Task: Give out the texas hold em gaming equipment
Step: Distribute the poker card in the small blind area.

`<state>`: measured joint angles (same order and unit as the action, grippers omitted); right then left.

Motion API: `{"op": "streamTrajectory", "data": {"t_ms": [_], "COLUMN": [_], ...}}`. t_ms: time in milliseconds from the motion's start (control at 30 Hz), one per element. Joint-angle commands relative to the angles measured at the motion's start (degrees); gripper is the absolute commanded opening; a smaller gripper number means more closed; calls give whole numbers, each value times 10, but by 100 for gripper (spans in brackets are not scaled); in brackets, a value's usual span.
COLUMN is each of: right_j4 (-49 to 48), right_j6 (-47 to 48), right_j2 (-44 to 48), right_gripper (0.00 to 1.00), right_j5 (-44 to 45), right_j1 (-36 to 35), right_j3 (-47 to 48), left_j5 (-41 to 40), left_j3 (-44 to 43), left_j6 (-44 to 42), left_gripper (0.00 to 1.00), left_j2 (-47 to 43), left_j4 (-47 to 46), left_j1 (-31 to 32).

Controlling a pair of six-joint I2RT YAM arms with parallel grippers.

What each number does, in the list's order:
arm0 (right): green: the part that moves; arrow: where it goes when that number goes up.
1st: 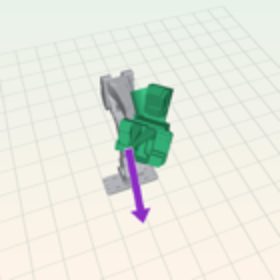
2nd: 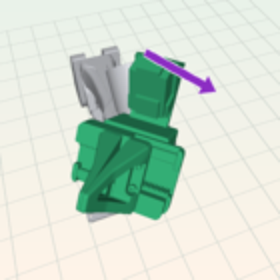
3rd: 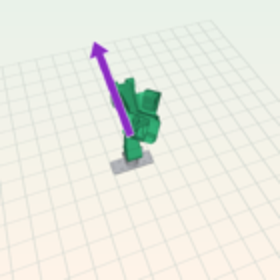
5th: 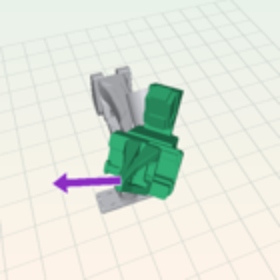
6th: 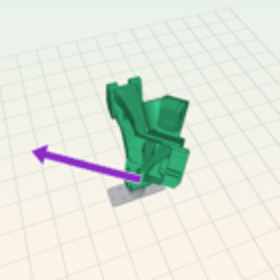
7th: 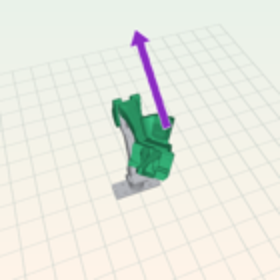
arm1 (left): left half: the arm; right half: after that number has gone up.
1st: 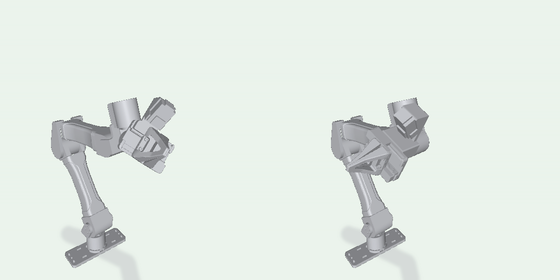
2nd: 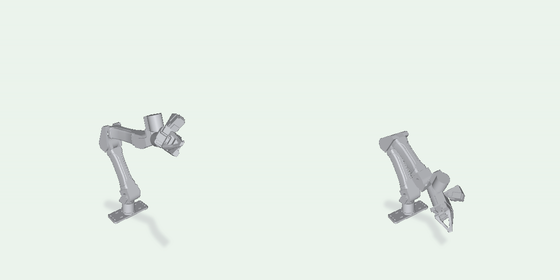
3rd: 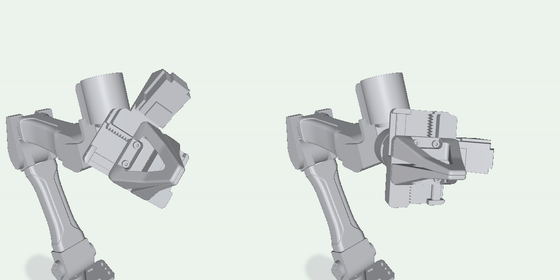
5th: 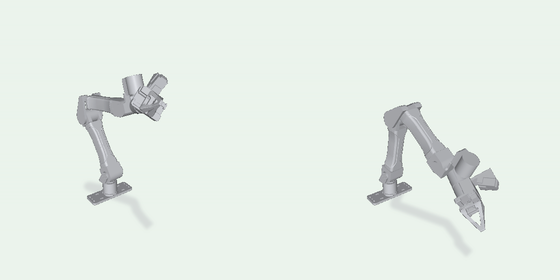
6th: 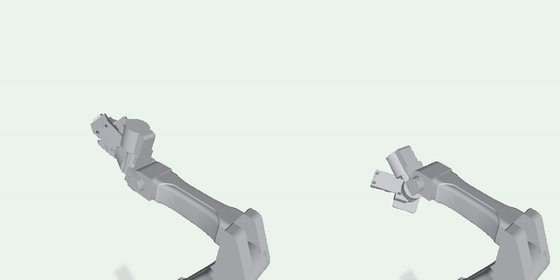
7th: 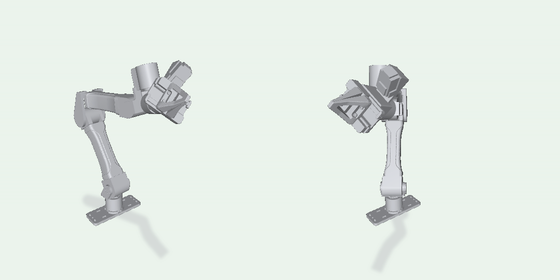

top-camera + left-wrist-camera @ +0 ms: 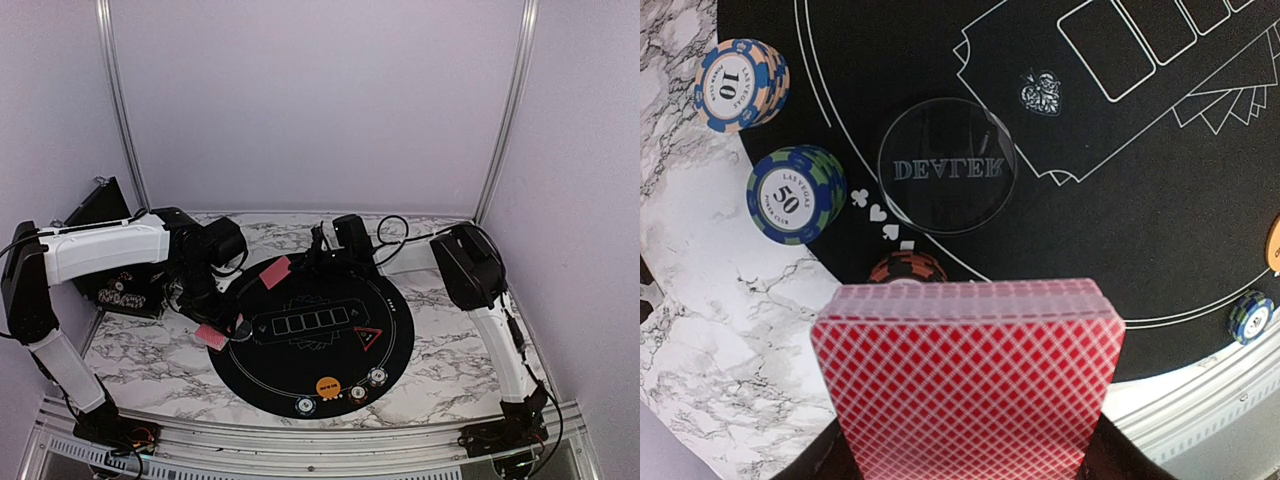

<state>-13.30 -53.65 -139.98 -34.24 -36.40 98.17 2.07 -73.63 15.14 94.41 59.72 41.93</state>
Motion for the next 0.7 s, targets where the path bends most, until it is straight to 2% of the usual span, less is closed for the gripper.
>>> {"op": "streamTrajectory", "data": {"t_ms": [0,433,667], "right_j4": [57,171,219], "right_j6": [35,105,149], "right_j2": [-28,-74,-102], "right_gripper": [9,14,25], "right_j5": [12,76,106], "right_j1": [-7,-9,-10], "right_j3": [58,184,259], "left_j5": [0,0,0], "left_j3": [0,2,1], "left_j6": [-7,-8,-10], "left_gripper": [52,52,52], "left_j2": [-23,-25,-24], "left_j4": [9,9,9], "left_j1": [-3,-3,-3]}}
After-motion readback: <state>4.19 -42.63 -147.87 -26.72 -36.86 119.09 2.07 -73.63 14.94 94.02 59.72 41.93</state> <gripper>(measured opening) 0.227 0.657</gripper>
